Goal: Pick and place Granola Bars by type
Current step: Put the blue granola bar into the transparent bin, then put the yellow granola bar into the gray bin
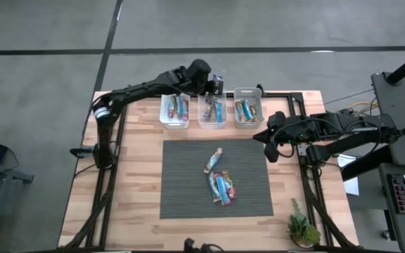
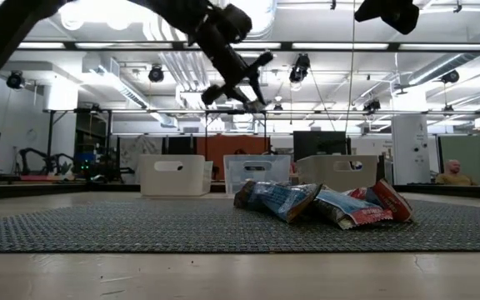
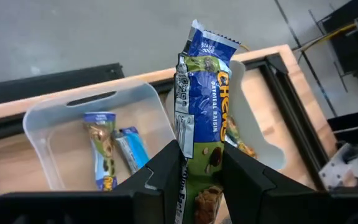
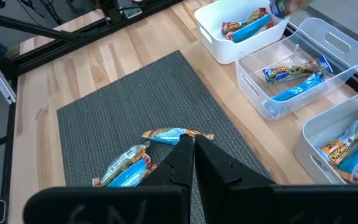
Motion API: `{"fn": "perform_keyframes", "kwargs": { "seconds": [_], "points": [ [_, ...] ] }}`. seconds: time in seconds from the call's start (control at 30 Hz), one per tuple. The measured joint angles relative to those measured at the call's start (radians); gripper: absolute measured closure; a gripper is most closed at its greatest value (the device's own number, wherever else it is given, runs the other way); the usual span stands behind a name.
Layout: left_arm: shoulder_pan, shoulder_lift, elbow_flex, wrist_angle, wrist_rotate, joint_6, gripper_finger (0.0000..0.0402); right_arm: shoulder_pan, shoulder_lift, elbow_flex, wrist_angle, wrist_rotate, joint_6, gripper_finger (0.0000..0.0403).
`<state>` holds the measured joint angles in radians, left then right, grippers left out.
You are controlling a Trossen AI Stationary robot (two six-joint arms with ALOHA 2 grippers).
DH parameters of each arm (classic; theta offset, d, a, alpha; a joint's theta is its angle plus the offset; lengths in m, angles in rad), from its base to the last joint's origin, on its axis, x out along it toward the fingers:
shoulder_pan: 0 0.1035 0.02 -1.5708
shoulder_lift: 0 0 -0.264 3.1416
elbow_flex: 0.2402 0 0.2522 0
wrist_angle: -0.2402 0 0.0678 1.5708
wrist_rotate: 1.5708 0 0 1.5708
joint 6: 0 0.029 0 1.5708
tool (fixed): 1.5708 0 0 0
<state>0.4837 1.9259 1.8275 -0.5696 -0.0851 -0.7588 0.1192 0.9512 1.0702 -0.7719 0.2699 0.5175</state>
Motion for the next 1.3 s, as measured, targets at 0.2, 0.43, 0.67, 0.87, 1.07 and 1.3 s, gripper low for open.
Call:
{"fn": "perform_keyframes", "kwargs": {
  "seconds": [0.2, 0.43, 0.67, 0.87, 1.07, 1.3],
  "points": [
    [0.006, 0.079, 0.000, 0.001, 0.029, -0.031, 0.0314, 0.000, 0.000, -0.001, 0.000, 0.003, 0.007, 0.0394],
    [0.017, 0.161, 0.000, 0.010, 0.046, -0.074, 0.0314, 0.000, 0.000, -0.004, 0.000, 0.005, 0.007, 0.0394],
    [0.029, 0.172, 0.000, 0.005, 0.029, -0.078, 0.0314, 0.000, 0.000, -0.005, 0.000, 0.006, 0.007, 0.0394],
    [0.052, 0.172, 0.000, -0.007, 0.070, -0.058, 0.0310, 0.000, 0.000, -0.006, 0.000, 0.006, 0.007, 0.0394],
    [0.052, 0.172, 0.000, -0.008, 0.100, -0.032, 0.0270, 0.000, 0.000, -0.006, 0.000, 0.005, 0.030, 0.0394],
    [0.055, 0.166, 0.000, -0.078, 0.119, -0.013, 0.0239, 0.001, 0.000, -0.006, 0.000, 0.002, 0.041, 0.0394]
  ]
}}
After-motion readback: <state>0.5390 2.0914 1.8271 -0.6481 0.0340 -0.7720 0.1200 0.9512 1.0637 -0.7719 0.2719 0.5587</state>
